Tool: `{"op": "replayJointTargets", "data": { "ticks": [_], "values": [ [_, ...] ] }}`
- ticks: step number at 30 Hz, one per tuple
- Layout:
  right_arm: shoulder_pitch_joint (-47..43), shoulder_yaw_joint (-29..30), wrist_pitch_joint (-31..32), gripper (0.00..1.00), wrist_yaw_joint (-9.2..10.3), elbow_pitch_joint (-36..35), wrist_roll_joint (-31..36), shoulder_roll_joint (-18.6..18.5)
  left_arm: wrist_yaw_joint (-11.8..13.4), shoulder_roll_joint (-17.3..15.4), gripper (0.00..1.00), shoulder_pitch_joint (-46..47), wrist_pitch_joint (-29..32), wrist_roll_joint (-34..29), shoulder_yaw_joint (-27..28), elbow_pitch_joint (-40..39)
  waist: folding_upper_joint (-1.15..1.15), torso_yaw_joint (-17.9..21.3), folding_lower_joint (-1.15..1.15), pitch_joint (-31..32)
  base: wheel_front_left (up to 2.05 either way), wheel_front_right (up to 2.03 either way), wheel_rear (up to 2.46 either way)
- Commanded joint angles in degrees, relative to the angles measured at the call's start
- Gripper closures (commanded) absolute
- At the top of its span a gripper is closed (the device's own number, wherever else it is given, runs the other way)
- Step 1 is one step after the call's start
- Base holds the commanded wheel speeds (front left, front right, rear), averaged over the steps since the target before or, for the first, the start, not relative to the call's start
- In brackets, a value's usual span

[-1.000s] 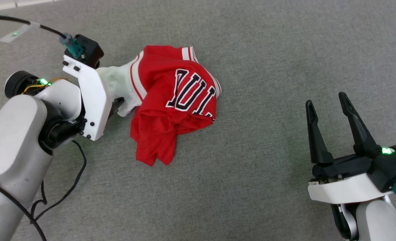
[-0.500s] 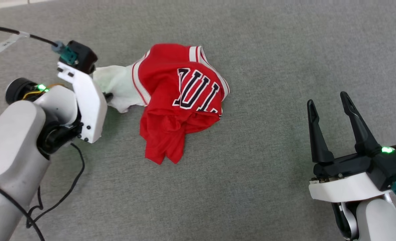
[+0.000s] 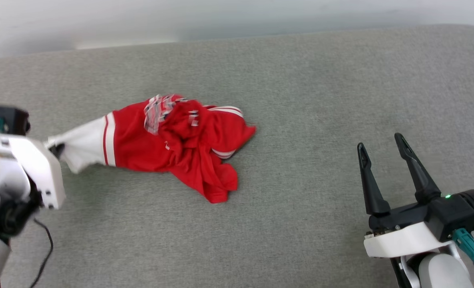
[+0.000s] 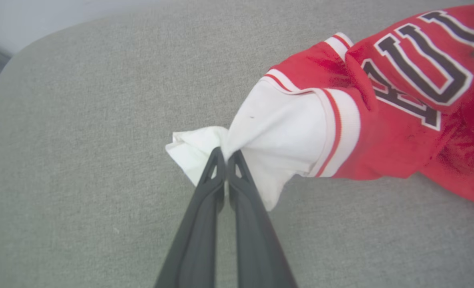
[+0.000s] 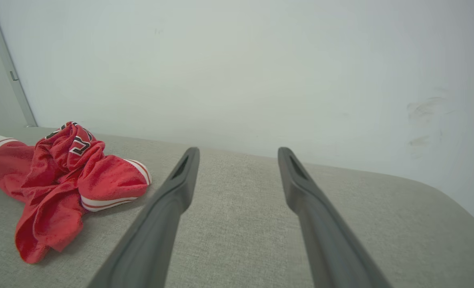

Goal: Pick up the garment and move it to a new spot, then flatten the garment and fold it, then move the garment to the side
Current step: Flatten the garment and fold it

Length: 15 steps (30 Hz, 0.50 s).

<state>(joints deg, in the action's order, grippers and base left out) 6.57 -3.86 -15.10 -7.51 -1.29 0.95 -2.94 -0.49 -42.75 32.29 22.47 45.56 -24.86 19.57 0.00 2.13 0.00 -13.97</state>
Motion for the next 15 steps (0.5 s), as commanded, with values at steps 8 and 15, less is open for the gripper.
{"op": "replayJointTargets", "data": {
  "ticks": [8,15],
  "values": [
    [-1.59,-0.15,-0.09,0.0,0.04,0.74,0.98,0.1,0.73,3.83,0.0,-6.14,-9.92,-1.7,-0.9,-1.05,0.0,-3.13,0.0,2.05,0.0,0.0,0.0],
    [-2.16,0.11,-0.09,0.0,0.04,0.85,1.71,0.1,0.76,6.14,0.0,-5.91,-25.62,-8.42,-1.43,-2.85,0.0,-4.77,0.0,4.37,0.0,0.0,0.0]
  ]
}}
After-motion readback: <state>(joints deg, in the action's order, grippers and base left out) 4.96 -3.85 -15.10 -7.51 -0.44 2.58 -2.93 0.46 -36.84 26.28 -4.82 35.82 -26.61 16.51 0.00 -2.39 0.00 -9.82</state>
